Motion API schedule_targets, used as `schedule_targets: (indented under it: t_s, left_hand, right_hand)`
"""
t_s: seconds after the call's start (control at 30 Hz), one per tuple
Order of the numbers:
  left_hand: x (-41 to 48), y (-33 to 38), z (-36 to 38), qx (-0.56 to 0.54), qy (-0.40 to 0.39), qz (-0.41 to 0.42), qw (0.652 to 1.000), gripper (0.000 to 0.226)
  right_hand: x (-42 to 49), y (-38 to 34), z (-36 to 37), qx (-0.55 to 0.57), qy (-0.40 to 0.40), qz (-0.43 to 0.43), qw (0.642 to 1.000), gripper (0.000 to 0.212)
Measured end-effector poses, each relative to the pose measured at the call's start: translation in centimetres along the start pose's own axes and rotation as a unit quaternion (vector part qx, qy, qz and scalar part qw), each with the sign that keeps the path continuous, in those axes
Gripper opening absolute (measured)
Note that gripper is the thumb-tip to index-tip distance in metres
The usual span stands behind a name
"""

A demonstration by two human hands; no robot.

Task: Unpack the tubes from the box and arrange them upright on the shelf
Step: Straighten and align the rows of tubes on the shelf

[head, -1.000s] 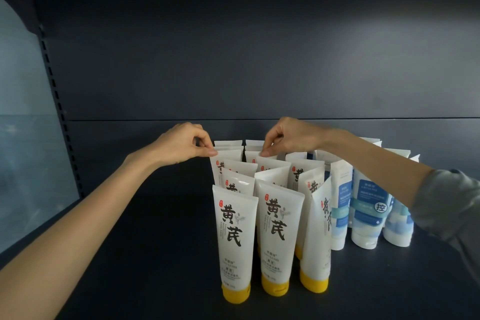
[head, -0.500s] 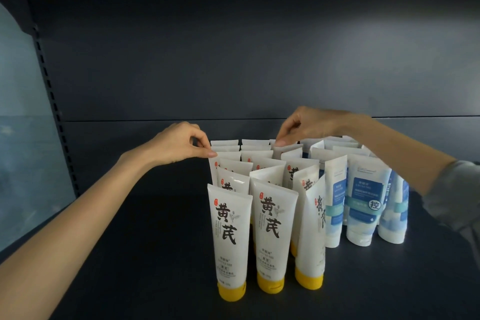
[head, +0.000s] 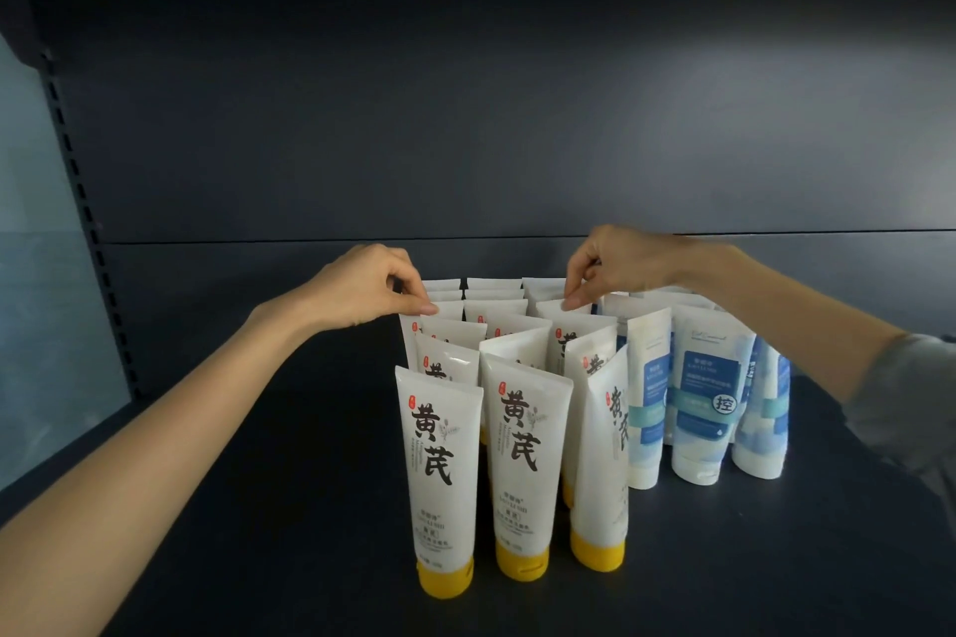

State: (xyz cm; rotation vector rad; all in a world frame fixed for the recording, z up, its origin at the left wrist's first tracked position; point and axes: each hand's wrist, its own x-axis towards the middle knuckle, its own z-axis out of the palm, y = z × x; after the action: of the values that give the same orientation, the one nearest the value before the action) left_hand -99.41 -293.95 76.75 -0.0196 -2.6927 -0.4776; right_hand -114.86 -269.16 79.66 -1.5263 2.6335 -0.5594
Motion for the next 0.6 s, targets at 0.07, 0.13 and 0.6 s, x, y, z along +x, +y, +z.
schedule_targets:
  t_s: [0.07, 0.13, 0.6]
  left_hand:
    - [-0.01, 0.01, 0.11, 0.002, 0.005, 0.002, 1.000, 0.008]
    - [-0.01, 0.02, 0.15, 0.003, 0.006, 0.003, 1.000, 0.008]
    - [-0.32, 0.19, -0.18, -0.014, -0.005, -0.013, 1.000, 0.010]
  right_hand:
    - [0.00, -0.08, 0.12, -0.002, 0.005, 0.004, 1.000, 0.009]
    - [0.06, -0.19, 0.19, -0.007, 0.007, 0.013, 1.000, 0.008]
    - [-0.16, -0.94, -0.21, 0.002, -0.024, 0.027, 0.999, 0.016]
